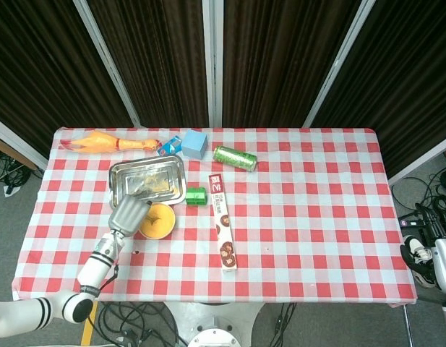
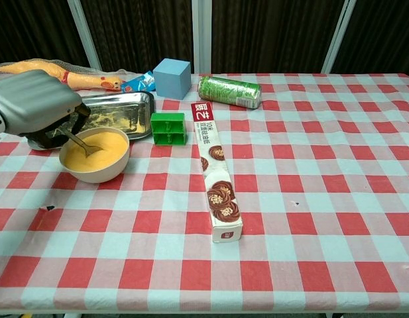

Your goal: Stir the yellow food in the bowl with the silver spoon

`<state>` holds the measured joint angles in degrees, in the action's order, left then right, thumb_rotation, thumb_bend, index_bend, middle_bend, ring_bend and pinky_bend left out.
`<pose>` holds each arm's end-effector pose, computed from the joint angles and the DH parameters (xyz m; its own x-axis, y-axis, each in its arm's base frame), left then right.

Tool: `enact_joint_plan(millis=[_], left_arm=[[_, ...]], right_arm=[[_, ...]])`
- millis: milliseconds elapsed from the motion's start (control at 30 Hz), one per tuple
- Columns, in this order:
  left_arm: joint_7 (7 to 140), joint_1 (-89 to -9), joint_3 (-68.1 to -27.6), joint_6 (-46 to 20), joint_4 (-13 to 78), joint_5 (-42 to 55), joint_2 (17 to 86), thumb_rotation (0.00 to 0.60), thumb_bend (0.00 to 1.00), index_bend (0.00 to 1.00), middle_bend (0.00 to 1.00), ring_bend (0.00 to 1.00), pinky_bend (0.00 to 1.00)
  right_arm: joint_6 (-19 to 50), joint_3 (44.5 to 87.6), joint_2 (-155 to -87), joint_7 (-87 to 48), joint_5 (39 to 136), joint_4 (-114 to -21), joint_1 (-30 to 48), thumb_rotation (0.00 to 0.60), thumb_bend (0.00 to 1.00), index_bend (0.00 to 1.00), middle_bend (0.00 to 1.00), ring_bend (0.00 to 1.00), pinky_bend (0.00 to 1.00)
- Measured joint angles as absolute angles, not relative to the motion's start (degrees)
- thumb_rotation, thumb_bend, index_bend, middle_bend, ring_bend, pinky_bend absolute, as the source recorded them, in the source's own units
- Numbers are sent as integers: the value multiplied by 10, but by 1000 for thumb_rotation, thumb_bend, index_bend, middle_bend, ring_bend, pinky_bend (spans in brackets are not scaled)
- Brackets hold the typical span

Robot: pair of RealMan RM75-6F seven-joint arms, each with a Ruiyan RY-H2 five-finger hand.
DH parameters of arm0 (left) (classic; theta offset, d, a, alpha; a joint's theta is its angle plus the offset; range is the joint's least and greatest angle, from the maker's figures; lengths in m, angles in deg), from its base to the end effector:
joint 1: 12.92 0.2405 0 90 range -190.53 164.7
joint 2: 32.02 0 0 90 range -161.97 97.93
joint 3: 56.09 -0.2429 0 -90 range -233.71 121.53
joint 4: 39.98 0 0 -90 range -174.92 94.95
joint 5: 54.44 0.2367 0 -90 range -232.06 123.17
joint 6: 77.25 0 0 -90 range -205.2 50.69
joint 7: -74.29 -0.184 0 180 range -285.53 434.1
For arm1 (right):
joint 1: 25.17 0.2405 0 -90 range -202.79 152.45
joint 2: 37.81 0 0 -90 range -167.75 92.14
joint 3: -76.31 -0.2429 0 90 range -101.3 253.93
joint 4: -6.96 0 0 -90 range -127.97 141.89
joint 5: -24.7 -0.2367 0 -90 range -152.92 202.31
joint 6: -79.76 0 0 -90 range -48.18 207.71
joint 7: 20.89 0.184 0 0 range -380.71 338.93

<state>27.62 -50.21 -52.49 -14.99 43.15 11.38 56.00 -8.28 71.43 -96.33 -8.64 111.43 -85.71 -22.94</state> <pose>-0.1830 0.3504 -0.0494 0.8300 0.0647 0.5541 0.5333 -0.3833 -0.7541 -0.3167 -0.2161 0.1736 0.2799 0.0719 0.9573 -0.9599 0.0035 0.2804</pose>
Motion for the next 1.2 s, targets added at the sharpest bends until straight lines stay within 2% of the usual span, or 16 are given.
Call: enact_joint_plan(millis=[367, 667, 833, 1200], left_arm=[[351, -498, -506, -170, 473, 99, 500, 600, 453, 696, 924, 903, 951], [343, -503, -511, -173, 486, 98, 491, 600, 453, 696, 925, 903, 951], [292, -504, -523, -148, 473, 121, 501, 600, 453, 696, 925, 903, 951], [91, -504, -567, -72, 425, 222, 553, 600, 453, 696, 925, 903, 951]], right_arm=[[-84, 715, -962, -88, 1115, -859, -230, 600, 292, 0, 115, 0, 0], [-86, 715, -962, -89, 1117, -860, -231, 600, 292, 0, 115, 0, 0], [-88, 715, -962, -90, 1117, -861, -232, 600, 292, 0, 116, 0, 0], [-89, 715, -961, -94, 1120, -864, -231, 600, 292, 0, 115, 0, 0]])
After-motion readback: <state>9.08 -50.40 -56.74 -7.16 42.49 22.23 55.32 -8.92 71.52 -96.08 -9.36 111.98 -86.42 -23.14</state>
